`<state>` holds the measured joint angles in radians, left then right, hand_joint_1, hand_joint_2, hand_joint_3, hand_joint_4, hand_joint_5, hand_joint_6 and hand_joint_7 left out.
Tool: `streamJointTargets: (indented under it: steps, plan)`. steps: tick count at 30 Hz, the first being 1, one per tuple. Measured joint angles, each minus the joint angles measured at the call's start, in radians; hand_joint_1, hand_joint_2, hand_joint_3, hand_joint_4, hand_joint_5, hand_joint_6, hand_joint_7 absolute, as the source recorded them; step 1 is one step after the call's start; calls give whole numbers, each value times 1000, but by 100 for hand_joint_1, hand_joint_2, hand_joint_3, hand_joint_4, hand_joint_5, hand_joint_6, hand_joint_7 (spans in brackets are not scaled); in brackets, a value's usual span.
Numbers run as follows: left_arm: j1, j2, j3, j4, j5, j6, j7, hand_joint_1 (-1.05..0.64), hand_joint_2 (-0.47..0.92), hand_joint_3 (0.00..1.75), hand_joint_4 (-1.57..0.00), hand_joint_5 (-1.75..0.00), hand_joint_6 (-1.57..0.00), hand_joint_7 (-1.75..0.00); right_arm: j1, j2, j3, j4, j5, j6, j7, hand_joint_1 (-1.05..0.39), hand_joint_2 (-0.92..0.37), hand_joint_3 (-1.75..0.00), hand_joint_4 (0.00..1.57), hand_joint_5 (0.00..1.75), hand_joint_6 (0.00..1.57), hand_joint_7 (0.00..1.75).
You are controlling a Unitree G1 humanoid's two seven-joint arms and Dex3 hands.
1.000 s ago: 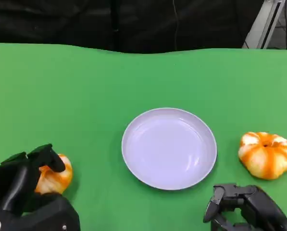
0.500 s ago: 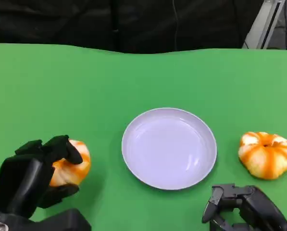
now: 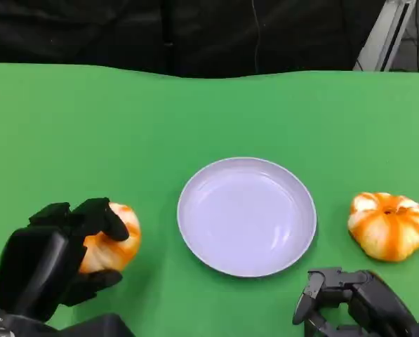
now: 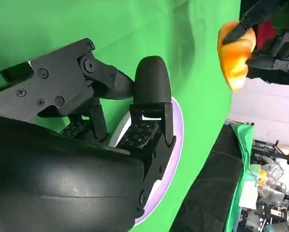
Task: Grasp the bread from the table and place it into the plate.
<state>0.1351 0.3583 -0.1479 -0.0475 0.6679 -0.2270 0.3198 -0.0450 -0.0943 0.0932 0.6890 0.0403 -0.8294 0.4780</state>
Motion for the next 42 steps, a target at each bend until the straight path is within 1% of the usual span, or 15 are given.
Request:
streamJointTargets:
  steps: [2, 7, 12, 17, 25, 27, 31, 34, 37, 38, 42]
  plan:
    - [0, 0, 0, -2, 0, -1, 0, -3, 80, 0, -66, -175, -64, -139, 1, 1, 1, -3, -1, 0, -3, -12, -66, -88, 85, 145, 88, 114]
    - [-1, 0, 0, -5, 1, -20, 0, -3, 80, 0, -66, -175, -69, -132, 1, 7, 5, -5, -6, 0, -8, -13, -66, -89, 86, 144, 89, 111]
    - [-8, 0, 0, -14, 10, -33, -2, -3, 78, 0, -66, -175, -69, -132, 1, 10, 7, -5, -16, 0, -18, -12, -67, -88, 86, 143, 89, 110]
    - [-41, -4, -20, -75, 49, -27, -33, -5, 78, 0, -67, -172, -70, -130, 1, 14, 10, -3, -18, 0, -20, -12, -67, -88, 86, 142, 90, 109]
    - [-73, -32, -49, -97, 77, -21, -66, -3, 78, 0, -69, -170, -72, -127, 1, 16, 15, -1, -22, 0, -30, -12, -67, -88, 86, 143, 91, 109]
    - [-81, -37, -53, -103, 80, -19, -71, -2, 78, 0, -70, -168, -75, -123, 1, 16, 17, -1, -22, 0, -31, -11, -67, -88, 86, 143, 90, 109]
    - [-116, -62, -75, -113, 88, -12, -92, -1, 78, 0, -70, -169, -76, -120, 2, 17, 20, -3, -22, 0, -31, -11, -68, -87, 85, 144, 90, 109]
    - [-145, -82, -95, -113, 87, -12, -111, -1, 78, 0, -67, -173, -74, -124, 5, 17, 25, -4, -23, 0, -33, -10, -68, -87, 85, 144, 90, 109]
    - [-171, -95, -111, -111, 87, -11, -124, -1, 76, 0, -69, -169, -73, -125, 6, 17, 28, -4, -26, -1, -41, -10, -67, -88, 85, 144, 90, 108]
    - [-178, -101, -118, -111, 88, -9, -124, 1, 77, 0, -67, -172, -71, -130, 6, 17, 30, -4, -27, -2, -43, -11, -67, -88, 86, 144, 91, 108]
    - [-203, -133, -142, -92, 95, 7, -126, 3, 78, 0, -65, -174, -66, -139, 9, 20, 36, -8, -29, -3, -57, -12, -67, -89, 86, 143, 91, 108]
